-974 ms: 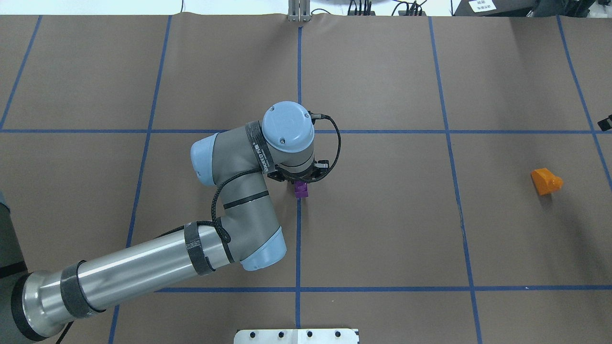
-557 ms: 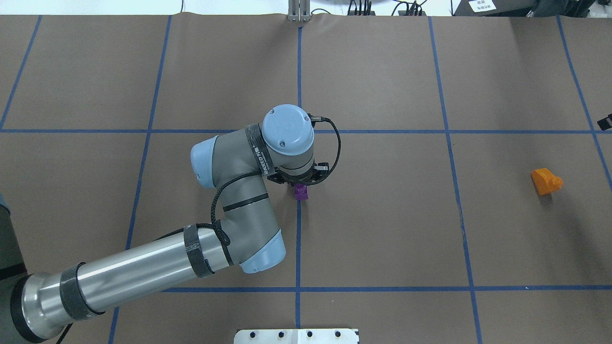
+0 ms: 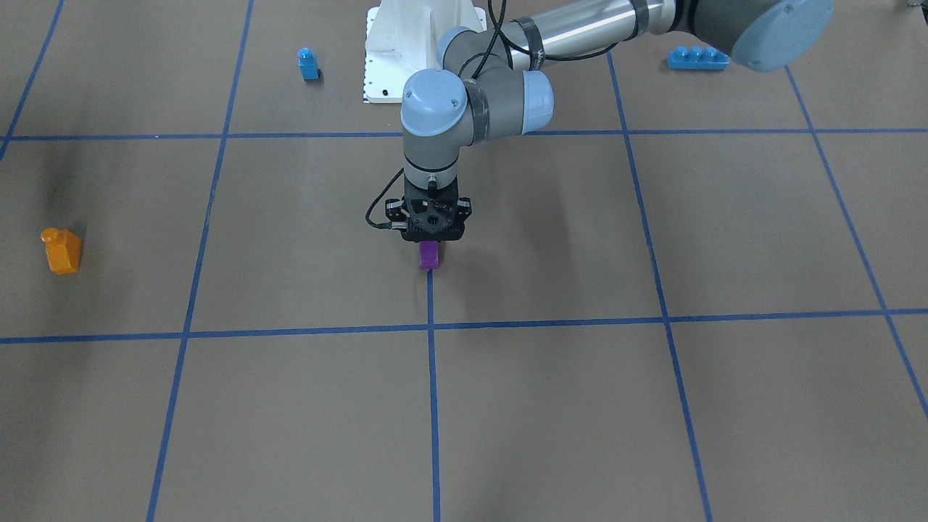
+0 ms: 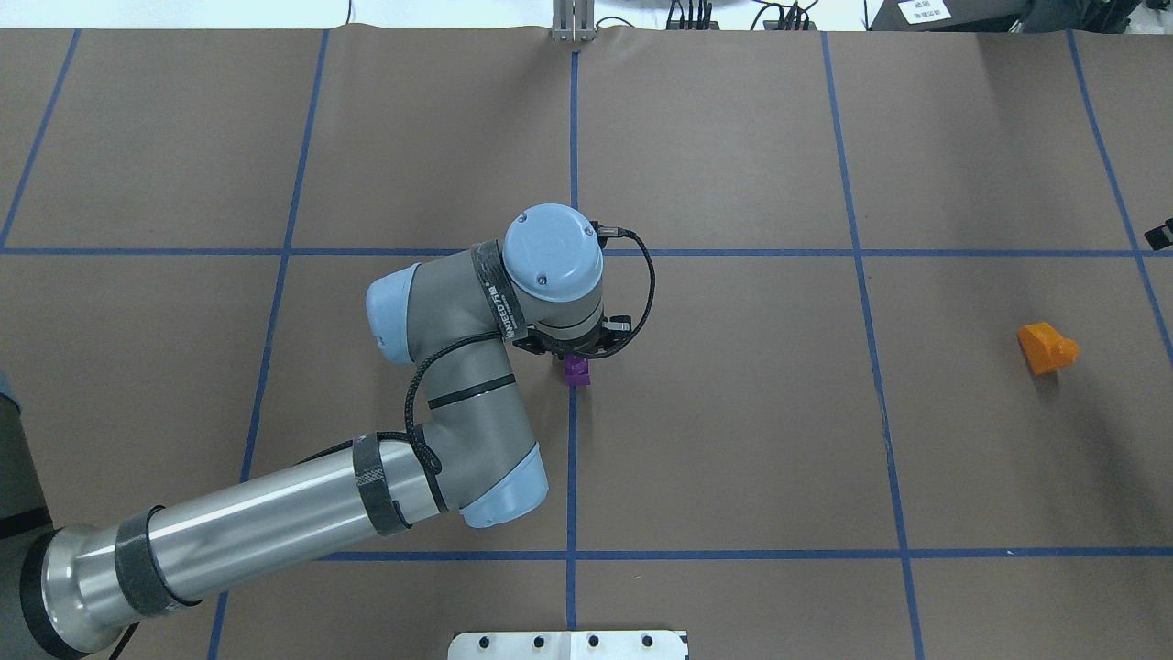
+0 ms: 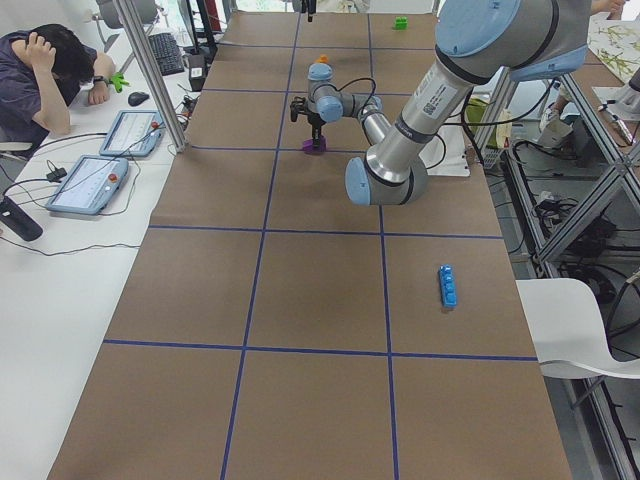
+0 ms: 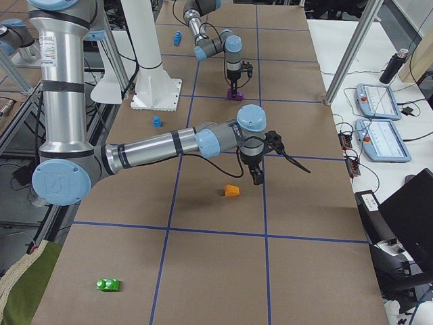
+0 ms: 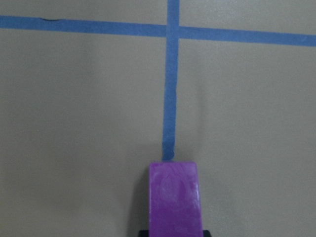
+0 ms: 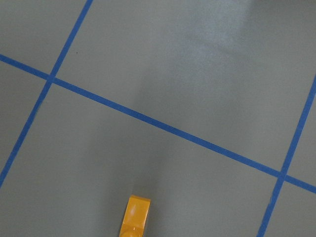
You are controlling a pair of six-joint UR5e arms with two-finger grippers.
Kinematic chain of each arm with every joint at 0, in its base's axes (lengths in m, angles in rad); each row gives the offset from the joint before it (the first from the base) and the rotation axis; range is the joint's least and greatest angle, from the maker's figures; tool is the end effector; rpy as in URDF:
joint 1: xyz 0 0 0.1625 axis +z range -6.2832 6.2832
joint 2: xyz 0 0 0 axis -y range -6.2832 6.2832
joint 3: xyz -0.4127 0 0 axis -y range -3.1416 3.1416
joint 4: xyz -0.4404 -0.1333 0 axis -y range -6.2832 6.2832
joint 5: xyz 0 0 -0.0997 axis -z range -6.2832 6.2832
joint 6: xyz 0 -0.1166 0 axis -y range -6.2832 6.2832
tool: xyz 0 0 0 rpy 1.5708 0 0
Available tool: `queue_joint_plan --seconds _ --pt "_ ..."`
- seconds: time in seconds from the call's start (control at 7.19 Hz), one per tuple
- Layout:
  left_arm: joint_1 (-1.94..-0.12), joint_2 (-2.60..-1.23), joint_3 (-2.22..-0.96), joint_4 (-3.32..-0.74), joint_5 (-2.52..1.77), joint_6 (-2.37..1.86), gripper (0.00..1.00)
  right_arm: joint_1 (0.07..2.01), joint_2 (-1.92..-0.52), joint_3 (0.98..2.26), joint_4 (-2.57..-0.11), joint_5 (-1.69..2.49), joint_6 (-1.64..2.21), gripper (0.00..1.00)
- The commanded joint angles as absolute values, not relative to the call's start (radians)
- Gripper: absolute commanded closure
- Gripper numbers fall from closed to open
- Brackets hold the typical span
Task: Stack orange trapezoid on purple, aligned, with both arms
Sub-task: 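Lower the purple block onto the table and open the left gripper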
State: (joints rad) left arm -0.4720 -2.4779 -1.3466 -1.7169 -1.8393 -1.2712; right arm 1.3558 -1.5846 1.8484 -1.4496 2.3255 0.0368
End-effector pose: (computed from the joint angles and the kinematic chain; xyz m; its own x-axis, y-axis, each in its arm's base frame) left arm 0.6811 -0.4626 0.1413 0.6529 -0.0138 -0.7573 0.0748 0.9961 0.0463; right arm -0.0638 -0.5426 0.5016 0.6636 -0.3732 0.6483 0.1734 0.9198 0.3519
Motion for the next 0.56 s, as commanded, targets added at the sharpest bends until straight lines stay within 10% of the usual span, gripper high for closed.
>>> queue_joint_plan --seconds 0.0,0.42 --pt "-0.471 -2.477 -1.345 -1.717 -1.839 -1.262 0.89 1.355 -1.585 1.848 -1.45 2.326 0.037 0.0" --pt "-0.471 -2.465 -1.345 -1.718 -1.839 -1.262 0.67 1.355 -1.585 1.848 -1.45 2.326 0.037 0.0"
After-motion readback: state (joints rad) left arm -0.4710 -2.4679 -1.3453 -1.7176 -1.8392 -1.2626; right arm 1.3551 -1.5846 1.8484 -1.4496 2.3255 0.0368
